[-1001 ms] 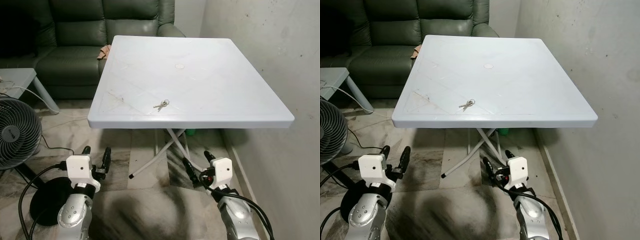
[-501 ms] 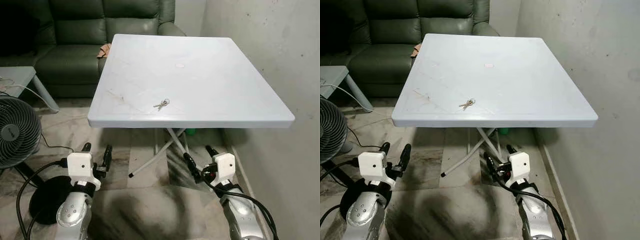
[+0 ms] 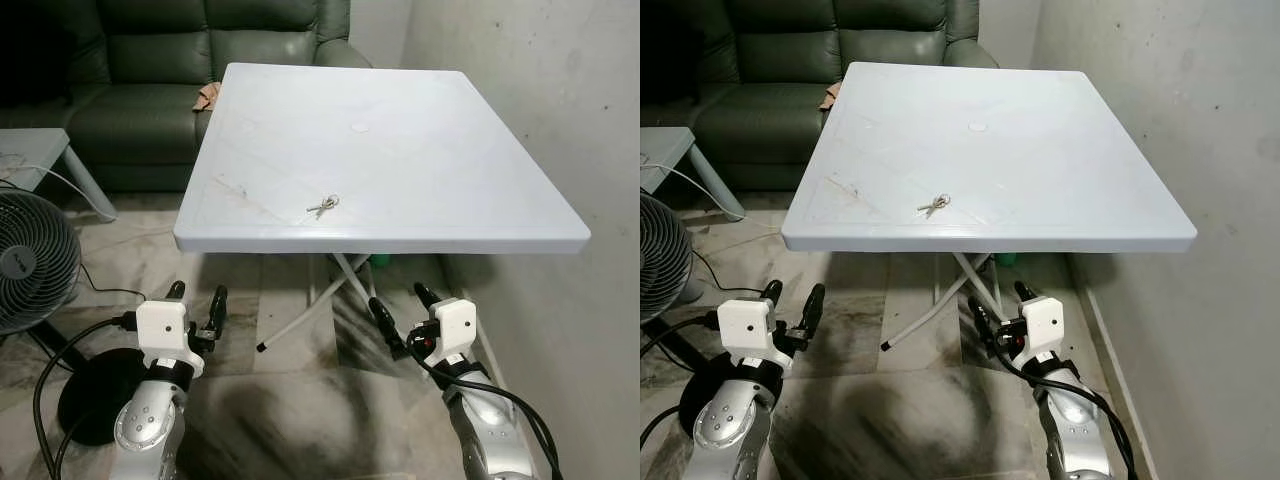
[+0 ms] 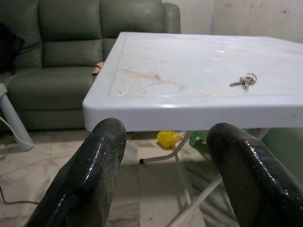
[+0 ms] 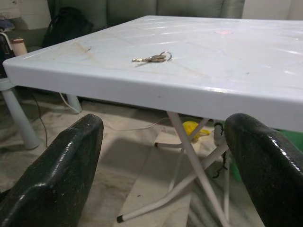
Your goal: Hang keys on a hook
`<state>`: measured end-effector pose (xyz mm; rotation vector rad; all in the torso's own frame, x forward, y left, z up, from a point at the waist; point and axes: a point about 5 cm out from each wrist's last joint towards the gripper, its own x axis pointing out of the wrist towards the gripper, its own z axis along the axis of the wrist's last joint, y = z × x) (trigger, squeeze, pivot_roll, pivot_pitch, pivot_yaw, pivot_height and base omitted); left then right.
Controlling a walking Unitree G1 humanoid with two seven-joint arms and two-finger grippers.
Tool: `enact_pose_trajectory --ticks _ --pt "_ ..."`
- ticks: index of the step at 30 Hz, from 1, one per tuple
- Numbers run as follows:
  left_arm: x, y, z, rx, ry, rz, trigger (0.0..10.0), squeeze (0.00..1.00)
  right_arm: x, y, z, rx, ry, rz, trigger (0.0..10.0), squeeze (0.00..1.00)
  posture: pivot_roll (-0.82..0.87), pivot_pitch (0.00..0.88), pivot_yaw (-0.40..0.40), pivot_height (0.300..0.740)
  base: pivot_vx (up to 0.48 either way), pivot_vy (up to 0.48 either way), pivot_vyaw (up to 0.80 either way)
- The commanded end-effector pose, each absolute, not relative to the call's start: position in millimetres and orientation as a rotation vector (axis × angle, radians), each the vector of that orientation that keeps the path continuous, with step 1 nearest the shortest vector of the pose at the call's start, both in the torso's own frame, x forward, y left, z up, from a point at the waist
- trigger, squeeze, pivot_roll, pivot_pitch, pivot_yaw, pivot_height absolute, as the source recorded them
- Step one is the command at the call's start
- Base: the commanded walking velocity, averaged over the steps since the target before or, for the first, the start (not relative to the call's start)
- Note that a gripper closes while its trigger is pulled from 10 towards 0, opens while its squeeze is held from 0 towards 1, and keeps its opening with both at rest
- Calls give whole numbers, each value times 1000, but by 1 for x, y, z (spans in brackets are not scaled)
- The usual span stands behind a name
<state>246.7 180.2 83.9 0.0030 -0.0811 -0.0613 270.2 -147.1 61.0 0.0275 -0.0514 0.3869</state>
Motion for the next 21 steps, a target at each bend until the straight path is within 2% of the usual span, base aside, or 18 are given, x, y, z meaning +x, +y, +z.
enact_pose_trajectory --ticks 1,10,11,21 --pt "246 181 87 14 -85 -55 10000 0 271 -148 66 20 -66 384 10000 1000 -36 46 -14 740 0 0 0" --pt "246 181 92 24 -101 -31 10000 0 270 -149 72 17 -75 381 10000 1000 -40 53 -12 740 0 0 0" --pt "247 181 93 17 -102 -25 10000 0 270 -149 75 14 -81 378 10000 0 -47 57 -17 740 0 0 0" --pt "246 185 99 -16 -101 21 10000 0 277 -154 92 -3 -128 355 10000 0 -63 53 -21 740 0 0 0"
